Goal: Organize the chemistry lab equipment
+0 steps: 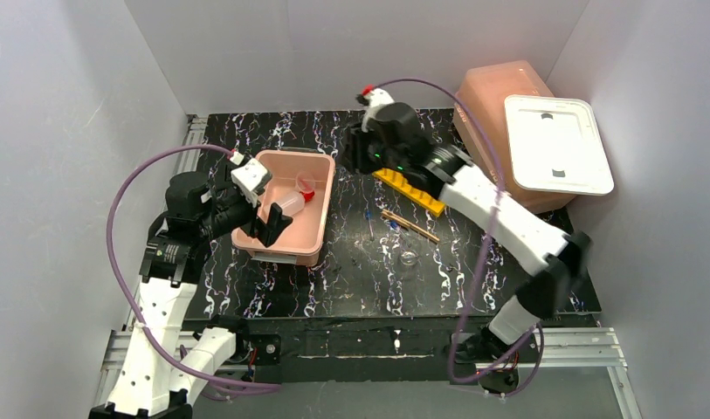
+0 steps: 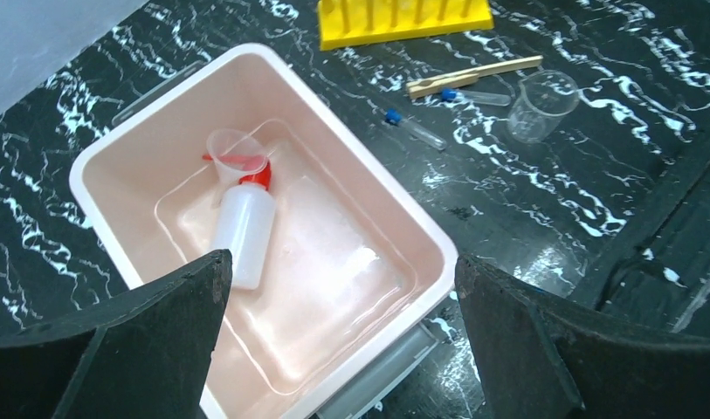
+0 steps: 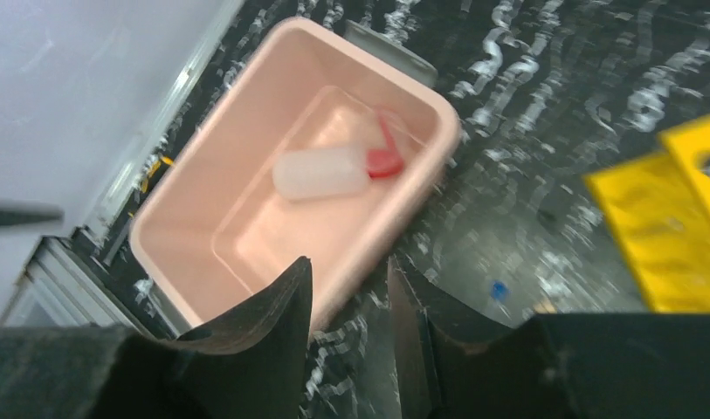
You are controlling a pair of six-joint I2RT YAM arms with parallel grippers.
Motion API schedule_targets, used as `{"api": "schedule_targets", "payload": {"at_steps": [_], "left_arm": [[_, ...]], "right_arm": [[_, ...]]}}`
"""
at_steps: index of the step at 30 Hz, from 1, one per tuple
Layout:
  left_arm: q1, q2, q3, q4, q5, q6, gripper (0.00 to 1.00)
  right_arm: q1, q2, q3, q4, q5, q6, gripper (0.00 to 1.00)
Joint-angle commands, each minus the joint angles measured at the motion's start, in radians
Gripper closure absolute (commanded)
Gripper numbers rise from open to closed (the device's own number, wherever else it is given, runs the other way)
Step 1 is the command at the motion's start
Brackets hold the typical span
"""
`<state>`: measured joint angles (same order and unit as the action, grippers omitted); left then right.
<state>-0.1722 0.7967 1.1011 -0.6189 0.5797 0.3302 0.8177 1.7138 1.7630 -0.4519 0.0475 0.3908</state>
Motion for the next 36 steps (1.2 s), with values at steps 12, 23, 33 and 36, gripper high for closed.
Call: {"api": "schedule_targets", "payload": {"at_steps": [12, 23, 33, 36], "left_arm": [[0.026, 0.168, -0.021, 0.103, -0.344, -0.070, 0.00], [0.097, 0.211, -0.018, 0.103, -0.344, -0.085, 0.00], [0.239, 0.285, -0.016, 0.110, -0.190, -0.093, 0.00], [0.243, 0.293, -0.044, 0.125, -0.178, -0.067, 0.01]], "right_arm": [[-0.016, -0.598, -0.785, -0.191, 0.181, 0.054, 0.52], [-0.017, -0.495, -0.828, -0.130, 0.144, 0.026, 0.49], [-0.017, -0.402, -0.838, -0.054, 0.122, 0.011, 0.49], [-0.017, -0.361, -0.841, -0.040, 0.128, 0.008, 0.50]]}}
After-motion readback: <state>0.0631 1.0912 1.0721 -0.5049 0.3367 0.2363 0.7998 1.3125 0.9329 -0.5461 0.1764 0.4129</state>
